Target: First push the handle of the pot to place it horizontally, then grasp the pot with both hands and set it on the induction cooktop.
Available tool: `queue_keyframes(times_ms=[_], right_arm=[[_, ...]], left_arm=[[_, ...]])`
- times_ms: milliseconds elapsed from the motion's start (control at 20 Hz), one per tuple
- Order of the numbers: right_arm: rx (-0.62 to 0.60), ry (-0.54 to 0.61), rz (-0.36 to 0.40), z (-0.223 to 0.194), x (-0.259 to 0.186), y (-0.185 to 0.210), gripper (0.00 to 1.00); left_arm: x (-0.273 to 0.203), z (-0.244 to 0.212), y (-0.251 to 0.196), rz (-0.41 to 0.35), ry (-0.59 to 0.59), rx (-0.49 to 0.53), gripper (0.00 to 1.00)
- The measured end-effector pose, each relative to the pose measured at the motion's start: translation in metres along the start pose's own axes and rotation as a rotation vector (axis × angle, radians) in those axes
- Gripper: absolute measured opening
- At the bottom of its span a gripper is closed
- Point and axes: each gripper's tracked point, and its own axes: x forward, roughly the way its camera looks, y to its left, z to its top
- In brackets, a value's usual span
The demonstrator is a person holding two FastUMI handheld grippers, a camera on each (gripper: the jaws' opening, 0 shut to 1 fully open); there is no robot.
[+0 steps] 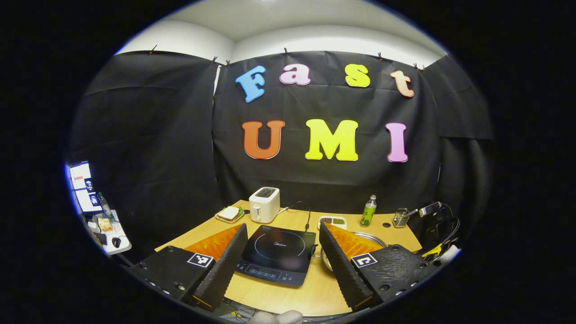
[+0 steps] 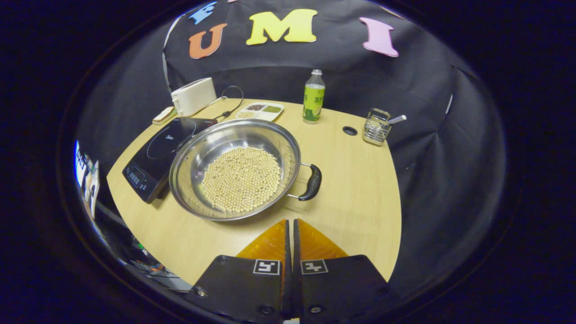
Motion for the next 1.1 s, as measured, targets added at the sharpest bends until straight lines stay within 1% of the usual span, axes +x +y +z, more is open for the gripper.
queue_keyframes(times_ms=[50, 150, 200, 250, 300, 350, 450, 500, 600, 650, 700, 750, 850, 900, 950, 1100], right_arm=[[0.023, -0.019, -0.016, -0.002, -0.013, 0.002, 0.01], [0.070, -0.061, -0.055, -0.005, -0.041, 0.005, 0.01], [0.088, -0.077, -0.069, -0.007, -0.055, 0.007, 0.04], [0.101, -0.096, -0.079, -0.010, -0.069, 0.011, 0.01], [0.112, -0.117, -0.087, -0.012, -0.082, 0.016, 0.04], [0.120, -0.142, -0.096, -0.014, -0.093, 0.019, 0.02], [0.125, -0.164, -0.112, -0.022, -0.110, 0.025, 0.05], [0.127, -0.173, -0.107, -0.025, -0.118, 0.030, 0.06], [0.128, -0.186, -0.091, -0.031, -0.128, 0.039, 0.20], [0.127, -0.193, -0.089, -0.035, -0.132, 0.039, 0.33], [0.126, -0.210, -0.082, -0.035, -0.134, 0.041, 0.40], [0.124, -0.211, -0.094, -0.037, -0.133, 0.039, 0.55], [0.121, -0.201, -0.093, -0.043, -0.129, 0.040, 0.82], [0.124, -0.196, -0.088, -0.044, -0.125, 0.040, 0.87], [0.129, -0.192, -0.084, -0.043, -0.119, 0.039, 0.89], [0.145, -0.169, -0.062, -0.040, -0.098, 0.031, 0.89]], left_arm=[[-0.001, 0.000, 0.003, -0.022, 0.000, 0.001, 0.95], [-0.002, -0.003, 0.008, -0.069, 0.001, -0.004, 0.95], [-0.003, -0.006, 0.012, -0.092, 0.004, -0.006, 0.95], [-0.005, -0.008, 0.014, -0.113, 0.006, -0.006, 0.95], [-0.006, -0.011, 0.016, -0.135, 0.011, -0.006, 0.95], [-0.008, -0.013, 0.018, -0.154, 0.010, -0.002, 0.95], [-0.009, -0.019, 0.022, -0.177, 0.015, 0.011, 0.95], [-0.010, -0.023, 0.024, -0.186, 0.019, 0.015, 0.95], [-0.010, -0.030, 0.023, -0.203, 0.028, 0.019, 0.95], [-0.009, -0.032, 0.021, -0.215, 0.029, 0.019, 0.95], [-0.008, -0.034, 0.019, -0.221, 0.031, 0.020, 0.95], [-0.005, -0.040, 0.016, -0.225, 0.041, 0.022, 0.95], [0.004, -0.049, 0.007, -0.237, 0.058, 0.022, 0.95], [0.010, -0.055, 0.002, -0.241, 0.074, 0.026, 0.95], [0.016, -0.063, -0.003, -0.247, 0.091, 0.034, 0.95], [0.036, -0.087, -0.021, -0.261, 0.143, 0.047, 0.95]])
